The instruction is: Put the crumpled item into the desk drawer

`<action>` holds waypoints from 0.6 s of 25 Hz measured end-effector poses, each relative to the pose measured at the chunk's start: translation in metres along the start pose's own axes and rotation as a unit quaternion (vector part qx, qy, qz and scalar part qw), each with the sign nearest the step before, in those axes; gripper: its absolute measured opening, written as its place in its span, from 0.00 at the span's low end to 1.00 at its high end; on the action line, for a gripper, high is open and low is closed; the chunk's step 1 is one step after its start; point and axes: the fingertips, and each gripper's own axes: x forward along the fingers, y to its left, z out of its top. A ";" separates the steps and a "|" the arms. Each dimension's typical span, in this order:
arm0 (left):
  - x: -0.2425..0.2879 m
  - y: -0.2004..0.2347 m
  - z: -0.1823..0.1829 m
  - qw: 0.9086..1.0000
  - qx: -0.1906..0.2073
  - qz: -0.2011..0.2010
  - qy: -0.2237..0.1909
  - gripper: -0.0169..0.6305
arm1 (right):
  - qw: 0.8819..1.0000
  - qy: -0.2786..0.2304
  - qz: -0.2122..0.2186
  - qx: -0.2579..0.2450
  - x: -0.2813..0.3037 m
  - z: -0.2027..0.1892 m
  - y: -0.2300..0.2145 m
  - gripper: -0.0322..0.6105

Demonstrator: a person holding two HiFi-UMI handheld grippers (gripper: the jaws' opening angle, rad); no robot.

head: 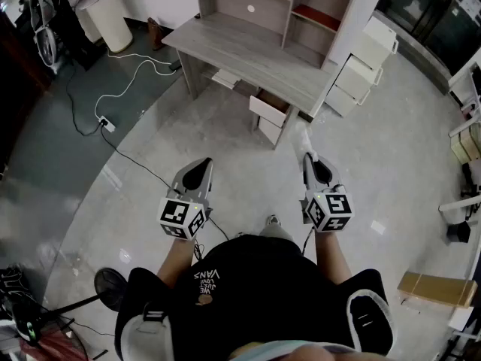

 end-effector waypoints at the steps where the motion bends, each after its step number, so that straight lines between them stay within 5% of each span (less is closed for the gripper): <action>1: 0.001 0.001 -0.001 1.000 -0.002 -0.002 -0.002 0.11 | 1.000 -0.001 0.001 0.005 0.002 0.000 0.000 0.07; 15: 0.081 0.016 -0.016 0.999 -0.028 -0.043 0.003 0.20 | 1.000 0.020 0.014 0.015 0.074 -0.016 -0.043 0.07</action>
